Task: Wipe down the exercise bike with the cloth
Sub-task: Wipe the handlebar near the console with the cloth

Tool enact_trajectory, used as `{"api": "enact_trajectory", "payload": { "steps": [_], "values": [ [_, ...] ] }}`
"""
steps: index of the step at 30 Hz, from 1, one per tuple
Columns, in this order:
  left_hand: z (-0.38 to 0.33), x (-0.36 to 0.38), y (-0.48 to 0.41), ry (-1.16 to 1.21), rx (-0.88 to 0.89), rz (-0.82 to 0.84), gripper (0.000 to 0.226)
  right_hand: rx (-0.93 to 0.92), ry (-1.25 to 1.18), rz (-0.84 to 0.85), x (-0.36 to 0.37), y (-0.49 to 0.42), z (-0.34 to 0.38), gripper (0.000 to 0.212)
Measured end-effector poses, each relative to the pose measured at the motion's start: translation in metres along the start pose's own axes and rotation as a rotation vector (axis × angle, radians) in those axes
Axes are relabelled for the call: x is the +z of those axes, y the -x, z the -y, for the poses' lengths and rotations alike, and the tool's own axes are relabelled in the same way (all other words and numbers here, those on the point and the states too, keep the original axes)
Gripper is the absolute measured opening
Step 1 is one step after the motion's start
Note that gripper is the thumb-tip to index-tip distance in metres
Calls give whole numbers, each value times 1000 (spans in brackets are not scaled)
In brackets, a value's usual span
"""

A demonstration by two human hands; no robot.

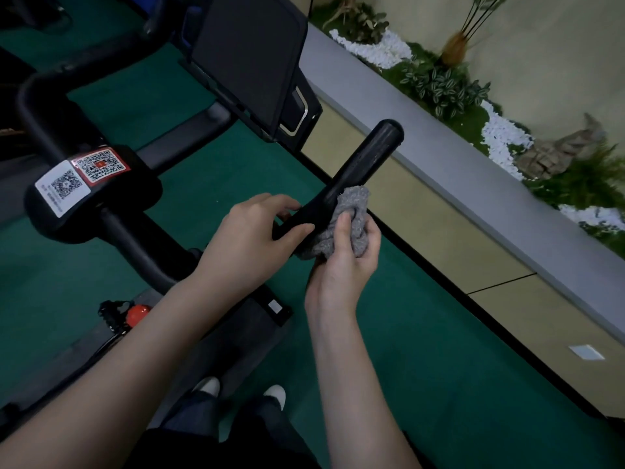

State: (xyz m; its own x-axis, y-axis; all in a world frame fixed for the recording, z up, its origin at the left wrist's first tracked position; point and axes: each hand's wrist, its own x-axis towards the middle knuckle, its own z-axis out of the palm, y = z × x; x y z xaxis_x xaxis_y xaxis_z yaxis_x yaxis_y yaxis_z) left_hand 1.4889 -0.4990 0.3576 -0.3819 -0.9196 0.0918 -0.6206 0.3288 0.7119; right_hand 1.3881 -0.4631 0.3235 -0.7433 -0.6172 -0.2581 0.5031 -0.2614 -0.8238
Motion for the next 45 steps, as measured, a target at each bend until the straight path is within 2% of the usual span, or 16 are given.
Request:
{"api": "enact_trajectory", "payload": {
  "steps": [6,10,14,19,24,31,33,38,42,45],
  "values": [
    [-1,2,-4,11,-8,-6,37,-148,-44,23,15,-34,25,13],
    [-5,5,-9,37,-4,-21,41,-219,103,41,3,-20,13,12],
    [-11,8,-16,51,8,-16,42,-392,266,42,4,-21,17,21],
    [-11,10,-19,64,3,13,39,-532,300,5,24,-46,48,24],
    [-10,10,-21,81,-4,14,40,-587,466,17,16,-23,28,20],
    [-7,9,-21,102,1,37,42,-928,703,52,24,-50,48,19],
    [-7,9,-21,105,3,46,42,-1054,845,107,19,-53,49,20],
    [-4,6,-22,138,19,64,40,-1339,1177,438,4,-59,60,21],
    [1,6,-22,152,41,80,40,-1403,1268,455,23,-74,86,19],
    [3,6,-23,159,45,85,40,-1397,1418,635,31,-74,97,16]
  ]
}}
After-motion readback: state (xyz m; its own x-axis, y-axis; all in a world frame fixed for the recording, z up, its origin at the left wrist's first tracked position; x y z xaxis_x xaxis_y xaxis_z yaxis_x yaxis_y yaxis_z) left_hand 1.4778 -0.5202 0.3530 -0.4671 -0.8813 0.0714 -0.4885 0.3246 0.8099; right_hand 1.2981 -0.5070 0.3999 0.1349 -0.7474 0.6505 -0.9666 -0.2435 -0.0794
